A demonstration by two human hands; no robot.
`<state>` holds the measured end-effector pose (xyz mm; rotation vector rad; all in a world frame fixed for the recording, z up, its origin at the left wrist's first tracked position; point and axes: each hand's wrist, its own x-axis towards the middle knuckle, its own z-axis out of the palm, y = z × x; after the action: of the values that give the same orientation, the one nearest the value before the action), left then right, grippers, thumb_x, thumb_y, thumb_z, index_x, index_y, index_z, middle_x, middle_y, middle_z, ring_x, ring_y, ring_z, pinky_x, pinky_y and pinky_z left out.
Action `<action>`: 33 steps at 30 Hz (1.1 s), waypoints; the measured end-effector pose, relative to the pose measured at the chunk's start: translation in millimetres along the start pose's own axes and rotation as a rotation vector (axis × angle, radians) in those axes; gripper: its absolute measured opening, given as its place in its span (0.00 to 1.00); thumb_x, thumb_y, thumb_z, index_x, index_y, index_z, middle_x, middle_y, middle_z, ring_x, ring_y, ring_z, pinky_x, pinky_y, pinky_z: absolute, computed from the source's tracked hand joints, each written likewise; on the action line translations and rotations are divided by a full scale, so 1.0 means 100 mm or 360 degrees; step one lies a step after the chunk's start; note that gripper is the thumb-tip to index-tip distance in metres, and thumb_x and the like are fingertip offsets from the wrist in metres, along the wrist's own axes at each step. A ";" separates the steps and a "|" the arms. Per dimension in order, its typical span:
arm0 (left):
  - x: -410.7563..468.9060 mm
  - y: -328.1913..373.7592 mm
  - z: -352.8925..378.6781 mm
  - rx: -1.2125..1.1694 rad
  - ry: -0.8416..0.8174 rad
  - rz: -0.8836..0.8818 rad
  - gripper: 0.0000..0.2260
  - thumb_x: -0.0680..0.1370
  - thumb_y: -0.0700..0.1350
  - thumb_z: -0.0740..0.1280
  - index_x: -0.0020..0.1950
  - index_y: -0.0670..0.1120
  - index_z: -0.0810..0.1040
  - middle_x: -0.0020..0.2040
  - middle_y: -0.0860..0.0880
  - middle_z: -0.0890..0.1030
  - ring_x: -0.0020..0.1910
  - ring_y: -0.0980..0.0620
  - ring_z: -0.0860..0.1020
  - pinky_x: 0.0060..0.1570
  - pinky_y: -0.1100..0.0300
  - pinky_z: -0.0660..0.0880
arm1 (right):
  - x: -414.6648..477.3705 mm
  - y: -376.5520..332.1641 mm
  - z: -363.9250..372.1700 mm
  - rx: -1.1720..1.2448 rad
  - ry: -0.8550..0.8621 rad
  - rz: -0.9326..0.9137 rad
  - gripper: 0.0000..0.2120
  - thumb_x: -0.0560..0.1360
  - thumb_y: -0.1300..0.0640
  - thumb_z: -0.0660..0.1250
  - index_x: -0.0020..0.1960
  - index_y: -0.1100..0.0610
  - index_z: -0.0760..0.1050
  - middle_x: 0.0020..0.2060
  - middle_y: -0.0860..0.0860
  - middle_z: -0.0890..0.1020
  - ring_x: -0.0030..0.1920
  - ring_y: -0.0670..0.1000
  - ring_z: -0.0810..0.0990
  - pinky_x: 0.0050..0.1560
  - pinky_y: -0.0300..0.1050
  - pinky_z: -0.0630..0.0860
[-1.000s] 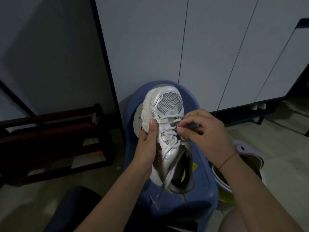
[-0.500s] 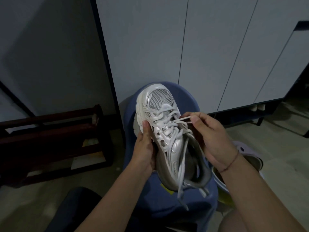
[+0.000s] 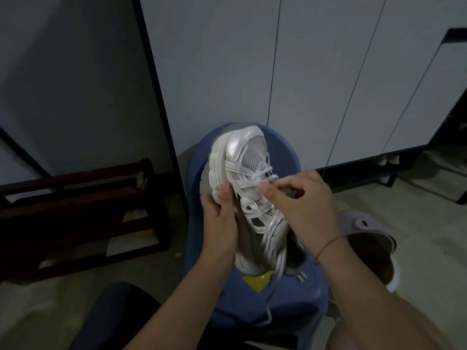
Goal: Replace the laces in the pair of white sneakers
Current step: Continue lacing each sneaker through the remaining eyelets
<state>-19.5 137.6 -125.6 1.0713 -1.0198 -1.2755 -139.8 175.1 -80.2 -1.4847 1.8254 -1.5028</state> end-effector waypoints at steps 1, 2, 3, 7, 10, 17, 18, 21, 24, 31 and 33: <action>-0.01 -0.01 0.00 0.0025 0.0011 0.0028 0.13 0.77 0.60 0.58 0.52 0.52 0.70 0.52 0.52 0.79 0.51 0.62 0.78 0.49 0.66 0.74 | 0.01 0.01 0.00 0.0005 -0.0017 0.0018 0.10 0.65 0.45 0.75 0.39 0.50 0.81 0.43 0.46 0.73 0.40 0.35 0.75 0.43 0.25 0.71; -0.02 0.00 0.01 0.0043 0.0015 0.0053 0.11 0.79 0.58 0.58 0.51 0.52 0.69 0.51 0.53 0.78 0.48 0.66 0.78 0.45 0.70 0.74 | 0.01 0.03 0.01 0.0057 -0.0036 0.0052 0.09 0.65 0.47 0.76 0.40 0.51 0.82 0.43 0.47 0.74 0.40 0.36 0.76 0.44 0.28 0.72; -0.03 -0.01 0.01 0.0050 0.0025 0.0078 0.09 0.80 0.56 0.58 0.50 0.51 0.69 0.49 0.53 0.77 0.44 0.69 0.78 0.42 0.73 0.73 | 0.02 0.05 0.03 0.0163 -0.0051 0.0104 0.07 0.66 0.49 0.76 0.40 0.51 0.82 0.44 0.49 0.76 0.41 0.38 0.77 0.47 0.34 0.75; -0.04 -0.03 0.05 0.0008 0.0048 0.0113 0.15 0.74 0.62 0.58 0.50 0.52 0.69 0.49 0.53 0.78 0.45 0.66 0.78 0.43 0.70 0.73 | -0.01 0.10 0.11 0.0762 0.0003 0.0367 0.05 0.66 0.56 0.77 0.40 0.53 0.83 0.46 0.57 0.83 0.47 0.57 0.83 0.53 0.58 0.79; -0.04 -0.01 0.06 -0.0015 0.0094 0.0065 0.18 0.74 0.63 0.59 0.54 0.51 0.70 0.53 0.52 0.79 0.53 0.57 0.78 0.53 0.61 0.75 | -0.04 0.07 0.14 0.1052 -0.0030 0.0440 0.03 0.67 0.59 0.75 0.40 0.56 0.82 0.39 0.56 0.84 0.43 0.57 0.82 0.55 0.58 0.78; 0.00 0.05 0.01 -0.0166 0.0149 -0.0131 0.34 0.72 0.69 0.61 0.67 0.44 0.73 0.59 0.45 0.82 0.58 0.46 0.81 0.63 0.43 0.75 | -0.10 0.00 0.15 0.0983 -0.0222 0.0005 0.06 0.67 0.57 0.75 0.36 0.51 0.78 0.34 0.51 0.79 0.38 0.49 0.75 0.45 0.43 0.75; -0.02 0.08 0.01 -0.0202 0.0121 -0.0144 0.31 0.75 0.65 0.60 0.67 0.43 0.73 0.59 0.44 0.82 0.58 0.45 0.81 0.62 0.42 0.75 | -0.10 0.01 0.15 0.0941 -0.0237 -0.0061 0.05 0.68 0.57 0.74 0.37 0.52 0.78 0.35 0.50 0.78 0.38 0.49 0.76 0.45 0.43 0.75; -0.01 0.07 -0.01 -0.0192 0.0075 -0.0183 0.28 0.78 0.64 0.60 0.67 0.44 0.72 0.58 0.46 0.81 0.57 0.48 0.81 0.61 0.45 0.76 | -0.09 -0.01 0.16 0.0984 -0.0240 -0.0041 0.04 0.67 0.56 0.73 0.37 0.53 0.79 0.37 0.53 0.80 0.41 0.52 0.77 0.48 0.48 0.78; 0.02 0.11 -0.04 -0.0168 -0.0101 -0.0112 0.39 0.69 0.71 0.67 0.69 0.46 0.71 0.61 0.45 0.81 0.59 0.46 0.81 0.62 0.43 0.75 | -0.09 -0.03 0.16 0.1132 -0.0236 0.0102 0.05 0.65 0.53 0.76 0.37 0.52 0.80 0.38 0.57 0.81 0.42 0.55 0.78 0.50 0.51 0.78; 0.03 0.07 -0.04 -0.0429 -0.0243 -0.0136 0.29 0.70 0.61 0.72 0.65 0.46 0.77 0.57 0.42 0.83 0.57 0.42 0.82 0.62 0.40 0.74 | -0.01 -0.02 0.00 0.0721 -0.0399 -0.0025 0.09 0.66 0.53 0.75 0.46 0.53 0.83 0.45 0.56 0.84 0.49 0.60 0.81 0.54 0.51 0.79; 0.03 0.05 -0.03 -0.0417 -0.0218 -0.0123 0.26 0.72 0.61 0.72 0.64 0.46 0.78 0.57 0.43 0.83 0.57 0.42 0.82 0.62 0.41 0.74 | 0.02 -0.01 -0.08 0.0494 -0.0355 -0.0102 0.10 0.64 0.53 0.75 0.45 0.51 0.82 0.44 0.52 0.84 0.47 0.58 0.82 0.51 0.49 0.80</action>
<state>-14.8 134.7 -121.0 0.8378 -0.8892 -1.5162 -146.2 177.3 -75.4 -1.4988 1.3603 -1.5007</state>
